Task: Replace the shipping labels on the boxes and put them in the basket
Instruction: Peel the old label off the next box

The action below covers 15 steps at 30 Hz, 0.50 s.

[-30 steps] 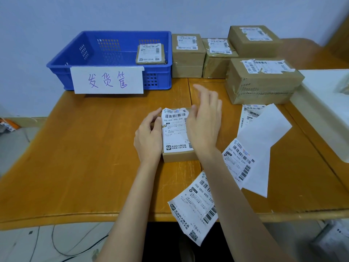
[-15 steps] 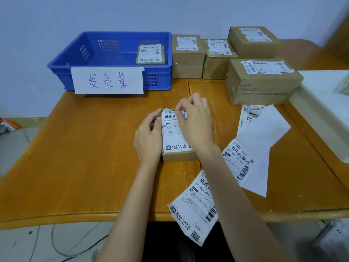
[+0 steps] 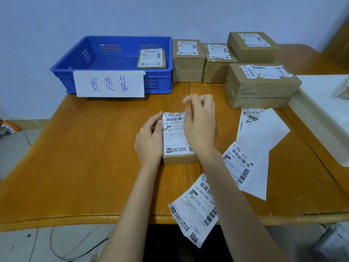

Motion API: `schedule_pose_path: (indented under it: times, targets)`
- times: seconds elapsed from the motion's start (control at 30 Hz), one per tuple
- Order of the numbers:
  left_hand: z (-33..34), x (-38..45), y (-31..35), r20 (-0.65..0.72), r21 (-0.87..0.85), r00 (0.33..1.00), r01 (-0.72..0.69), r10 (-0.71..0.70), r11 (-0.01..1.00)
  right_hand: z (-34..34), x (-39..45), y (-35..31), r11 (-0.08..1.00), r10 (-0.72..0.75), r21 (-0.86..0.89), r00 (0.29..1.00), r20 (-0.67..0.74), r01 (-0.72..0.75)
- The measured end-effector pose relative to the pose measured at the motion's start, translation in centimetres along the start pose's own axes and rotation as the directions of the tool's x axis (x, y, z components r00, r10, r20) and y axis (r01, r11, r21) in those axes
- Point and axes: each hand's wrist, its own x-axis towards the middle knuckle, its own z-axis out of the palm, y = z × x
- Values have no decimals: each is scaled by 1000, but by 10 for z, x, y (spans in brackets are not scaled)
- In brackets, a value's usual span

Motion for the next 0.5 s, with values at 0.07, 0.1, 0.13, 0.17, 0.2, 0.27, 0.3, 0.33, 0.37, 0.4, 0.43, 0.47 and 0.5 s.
schedule_pose_path:
  times: [0.07,0.1,0.13,0.17,0.2,0.27,0.3,0.33,0.37,0.4,0.43,0.47,0.5]
  targets:
    - [0,0,0,5,-3,1000,-1,1,1000,1,-1,2,1000,-1,-21,995,99,3]
    - [0,1,-1,8,-2,1000,-3,3,1000,2,0,2,999,-13,-33,989,147,18]
    - [0,1,-1,10,1,1000,-5,5,1000,3,0,2,998,-29,-48,985,171,38]
    - [0,1,-2,10,5,1000,-6,6,1000,4,0,3,997,-45,-61,983,175,57]
    - [0,1,-1,9,9,1000,-6,6,1000,4,0,3,995,-55,-67,984,169,67]
    - [0,1,0,3,7,1000,-1,1,1000,4,1,2,996,-63,-58,986,152,73]
    - [0,0,0,0,3,1000,1,-1,1000,4,1,2,996,-69,-53,987,144,77]
    - [0,0,1,-3,1,1000,3,-3,1000,3,1,2,995,-75,-52,988,136,82]
    - [0,0,1,-3,0,1000,3,-3,1000,3,0,2,995,-80,-53,989,125,87]
    - [0,0,2,-1,0,1000,2,-2,1000,3,0,2,995,-80,-54,990,113,86]
    - [0,0,2,0,-1,1000,1,-1,1000,2,-1,3,995,-75,-51,992,100,81]
    - [0,0,2,-2,0,1000,0,0,1000,2,-2,3,996,-69,-45,993,91,73]
    - [0,1,1,-3,3,1000,0,0,1000,1,-2,3,997,-61,-40,994,87,65]
